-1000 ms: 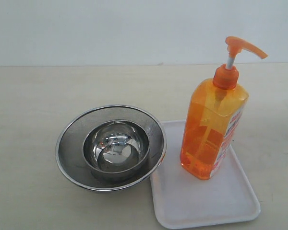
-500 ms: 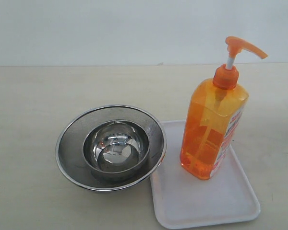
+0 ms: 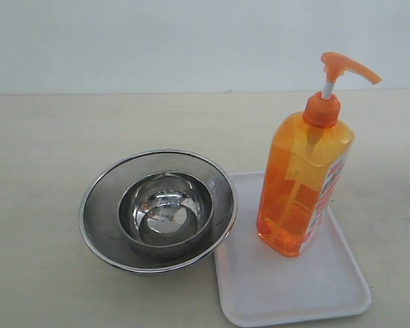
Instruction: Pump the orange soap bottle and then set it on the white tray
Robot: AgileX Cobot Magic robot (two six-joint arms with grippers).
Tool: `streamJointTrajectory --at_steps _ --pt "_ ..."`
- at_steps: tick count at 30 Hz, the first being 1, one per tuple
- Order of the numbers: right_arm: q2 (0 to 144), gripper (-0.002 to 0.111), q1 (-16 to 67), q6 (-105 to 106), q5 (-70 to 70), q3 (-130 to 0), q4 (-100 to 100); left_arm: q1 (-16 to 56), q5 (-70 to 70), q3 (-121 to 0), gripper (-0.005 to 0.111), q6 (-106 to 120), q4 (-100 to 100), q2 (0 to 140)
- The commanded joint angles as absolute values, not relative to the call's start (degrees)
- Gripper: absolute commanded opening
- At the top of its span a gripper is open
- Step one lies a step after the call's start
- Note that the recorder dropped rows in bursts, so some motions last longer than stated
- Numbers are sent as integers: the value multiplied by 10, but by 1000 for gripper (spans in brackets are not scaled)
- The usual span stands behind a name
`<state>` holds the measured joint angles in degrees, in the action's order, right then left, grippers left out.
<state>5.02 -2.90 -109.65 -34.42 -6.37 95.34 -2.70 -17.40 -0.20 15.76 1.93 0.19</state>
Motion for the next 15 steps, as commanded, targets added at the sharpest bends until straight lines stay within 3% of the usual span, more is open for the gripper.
streamJointTrajectory --at_steps 1,15 --pt "56 0 -28 -1148 -321 -100 967 -29 -166 0 5 153 25 0" --pt "245 0 -28 -1200 -309 -178 999 -29 -166 0 5 153 25 0"
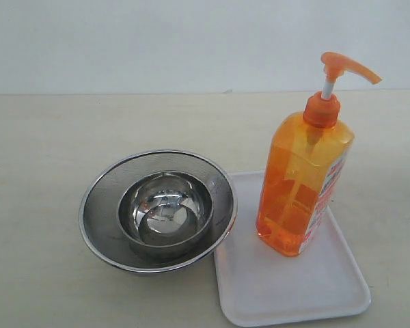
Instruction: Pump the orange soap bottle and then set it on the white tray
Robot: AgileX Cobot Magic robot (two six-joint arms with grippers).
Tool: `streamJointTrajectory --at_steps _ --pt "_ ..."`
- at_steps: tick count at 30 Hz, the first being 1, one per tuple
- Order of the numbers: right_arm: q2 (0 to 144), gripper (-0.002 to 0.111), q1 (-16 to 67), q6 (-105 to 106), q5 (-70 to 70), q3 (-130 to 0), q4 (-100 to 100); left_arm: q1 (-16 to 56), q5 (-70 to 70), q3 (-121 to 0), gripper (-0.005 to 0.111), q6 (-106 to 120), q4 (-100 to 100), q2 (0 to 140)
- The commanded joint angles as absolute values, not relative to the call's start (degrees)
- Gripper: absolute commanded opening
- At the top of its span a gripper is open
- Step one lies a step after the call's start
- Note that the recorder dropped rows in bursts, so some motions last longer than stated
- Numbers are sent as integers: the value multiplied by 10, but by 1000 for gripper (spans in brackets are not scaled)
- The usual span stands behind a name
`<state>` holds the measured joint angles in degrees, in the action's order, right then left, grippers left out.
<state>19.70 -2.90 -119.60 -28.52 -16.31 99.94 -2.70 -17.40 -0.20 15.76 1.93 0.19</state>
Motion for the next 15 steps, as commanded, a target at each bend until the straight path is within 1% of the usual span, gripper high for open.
streamJointTrajectory --at_steps 1,8,12,15 --pt "255 0 -28 -1200 -321 -178 999 -29 -166 0 5 153 25 0" --pt "293 0 -28 -1196 -374 -173 984 -29 -166 0 5 153 23 0" --pt "292 0 -28 -1162 -340 -173 929 -29 -166 0 5 153 23 0" --pt "292 0 -28 -1158 -311 -173 927 -29 -166 0 5 153 23 0"
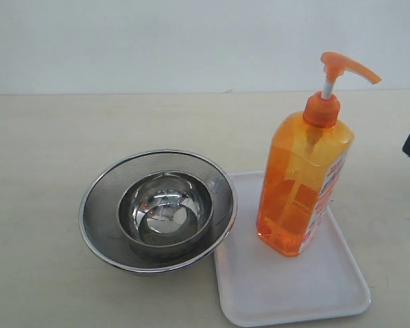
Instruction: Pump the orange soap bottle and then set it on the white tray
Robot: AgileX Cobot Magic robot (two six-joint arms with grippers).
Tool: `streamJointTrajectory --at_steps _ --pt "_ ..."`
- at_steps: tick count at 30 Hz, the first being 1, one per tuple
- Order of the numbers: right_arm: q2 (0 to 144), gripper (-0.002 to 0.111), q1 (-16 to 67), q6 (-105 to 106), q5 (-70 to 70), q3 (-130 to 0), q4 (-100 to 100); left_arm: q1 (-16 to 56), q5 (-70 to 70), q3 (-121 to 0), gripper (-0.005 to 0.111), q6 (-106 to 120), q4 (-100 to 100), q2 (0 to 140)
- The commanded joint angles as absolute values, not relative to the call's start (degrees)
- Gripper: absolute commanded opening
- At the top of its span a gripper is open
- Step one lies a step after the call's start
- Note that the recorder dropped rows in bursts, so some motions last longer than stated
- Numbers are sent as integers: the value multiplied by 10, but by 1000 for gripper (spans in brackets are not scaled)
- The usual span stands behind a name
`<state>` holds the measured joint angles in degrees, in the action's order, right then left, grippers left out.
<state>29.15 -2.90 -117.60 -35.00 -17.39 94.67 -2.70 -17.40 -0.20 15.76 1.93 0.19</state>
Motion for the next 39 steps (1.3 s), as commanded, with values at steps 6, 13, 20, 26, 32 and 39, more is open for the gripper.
streamJointTrajectory --at_steps 6,13,20,26,32,39 --pt "292 0 -28 -1160 -300 -173 905 -29 -166 0 5 153 23 0" --pt "292 0 -28 -846 -216 -116 628 -29 -166 0 5 153 23 0" --pt "292 0 -28 -573 -199 -63 410 -29 -166 0 5 153 23 0" --pt "292 0 32 -398 -200 -32 257 -29 -166 0 5 153 23 0" --pt "292 0 241 -89 -179 -20 -21 -29 -166 0 5 153 23 0" --pt "292 2 493 132 -278 -23 -127 -29 -166 0 5 153 23 0"
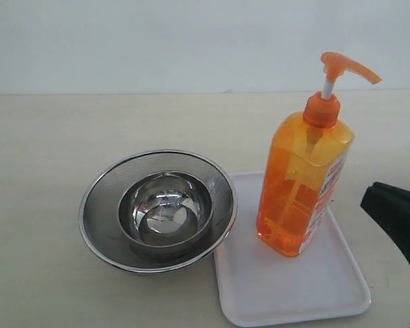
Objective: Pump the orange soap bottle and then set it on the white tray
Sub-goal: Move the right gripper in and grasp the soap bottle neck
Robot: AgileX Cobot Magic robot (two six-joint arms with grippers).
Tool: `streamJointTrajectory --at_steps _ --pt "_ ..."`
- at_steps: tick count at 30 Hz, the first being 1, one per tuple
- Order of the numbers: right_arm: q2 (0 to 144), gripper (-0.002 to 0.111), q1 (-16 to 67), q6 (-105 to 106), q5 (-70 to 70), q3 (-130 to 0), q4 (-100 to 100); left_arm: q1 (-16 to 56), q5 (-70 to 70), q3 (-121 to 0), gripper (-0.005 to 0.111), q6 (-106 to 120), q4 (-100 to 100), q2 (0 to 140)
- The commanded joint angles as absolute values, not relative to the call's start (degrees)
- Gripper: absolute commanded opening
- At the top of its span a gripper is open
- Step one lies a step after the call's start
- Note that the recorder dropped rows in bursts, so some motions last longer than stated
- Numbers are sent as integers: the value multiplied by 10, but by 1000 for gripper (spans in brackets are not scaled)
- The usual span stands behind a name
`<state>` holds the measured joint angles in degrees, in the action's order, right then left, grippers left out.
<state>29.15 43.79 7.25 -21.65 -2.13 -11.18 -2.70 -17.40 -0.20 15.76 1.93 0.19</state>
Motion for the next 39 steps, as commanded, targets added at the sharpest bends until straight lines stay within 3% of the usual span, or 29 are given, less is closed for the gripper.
streamJointTrajectory --at_steps 1,4,6,8,9,15,28,39 --pt "292 5 499 147 -291 -23 -139 -29 -166 0 5 153 23 0" --pt "292 22 497 187 -304 -23 -198 -29 -166 0 5 153 23 0" --pt "292 42 497 205 -308 -23 -237 -29 -166 0 5 153 23 0" --pt "292 71 497 214 -332 -23 -243 -29 -166 0 5 153 23 0" --pt "292 76 497 214 -345 -24 -243 -29 -166 0 5 153 23 0" --pt "326 65 497 235 -382 -31 -257 -29 -166 0 5 153 23 0" --pt "600 65 497 187 -582 -94 -301 -29 -166 0 5 153 23 0" --pt "757 65 497 166 -652 -154 -333 -29 -166 0 5 153 23 0"
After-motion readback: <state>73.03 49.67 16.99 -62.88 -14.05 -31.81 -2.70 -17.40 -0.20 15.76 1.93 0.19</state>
